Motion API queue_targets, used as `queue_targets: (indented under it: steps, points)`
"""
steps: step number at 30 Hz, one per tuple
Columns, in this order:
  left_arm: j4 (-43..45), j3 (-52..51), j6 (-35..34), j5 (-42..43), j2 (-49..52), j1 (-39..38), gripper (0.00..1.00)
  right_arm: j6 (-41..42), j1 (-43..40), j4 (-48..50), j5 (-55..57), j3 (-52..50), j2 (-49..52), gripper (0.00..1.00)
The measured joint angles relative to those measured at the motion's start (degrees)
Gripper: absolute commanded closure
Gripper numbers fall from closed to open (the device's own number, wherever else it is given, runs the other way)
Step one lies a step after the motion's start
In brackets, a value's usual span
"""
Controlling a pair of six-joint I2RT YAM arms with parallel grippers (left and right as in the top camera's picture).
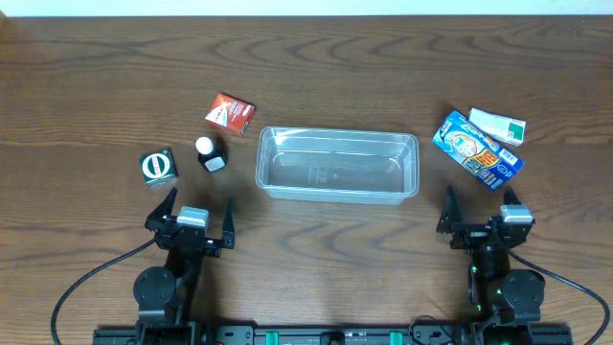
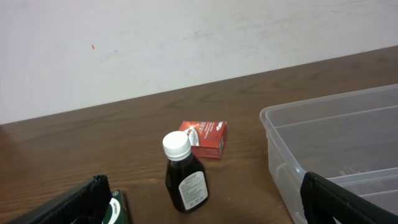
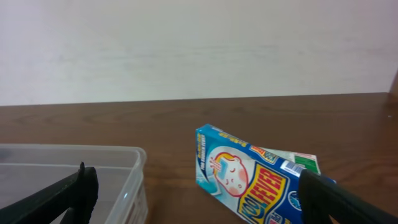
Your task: Pack container
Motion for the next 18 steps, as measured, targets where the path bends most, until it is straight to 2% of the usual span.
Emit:
queue_targets:
  steps: [6, 10, 14, 18]
  points:
    - [0.00, 0.00, 0.00, 0.00, 0.00, 0.00, 0.02, 0.04, 0.00, -0.02, -3.74, 0.07, 0.61, 0.01]
    - [0.00, 0.00, 0.00, 0.00, 0.00, 0.00, 0.02, 0.04, 0.00, -0.20, -4.85, 1.68, 5.18, 0.01]
    - [0.00, 0.00, 0.00, 0.00, 0.00, 0.00, 0.02, 0.04, 0.00, -0.92, -5.29, 6.73, 13.92, 0.01]
    - [0.00, 0.00, 0.00, 0.00, 0.00, 0.00, 0.02, 0.09, -0.61, -8.72, -5.57, 18.53, 26.45, 0.01]
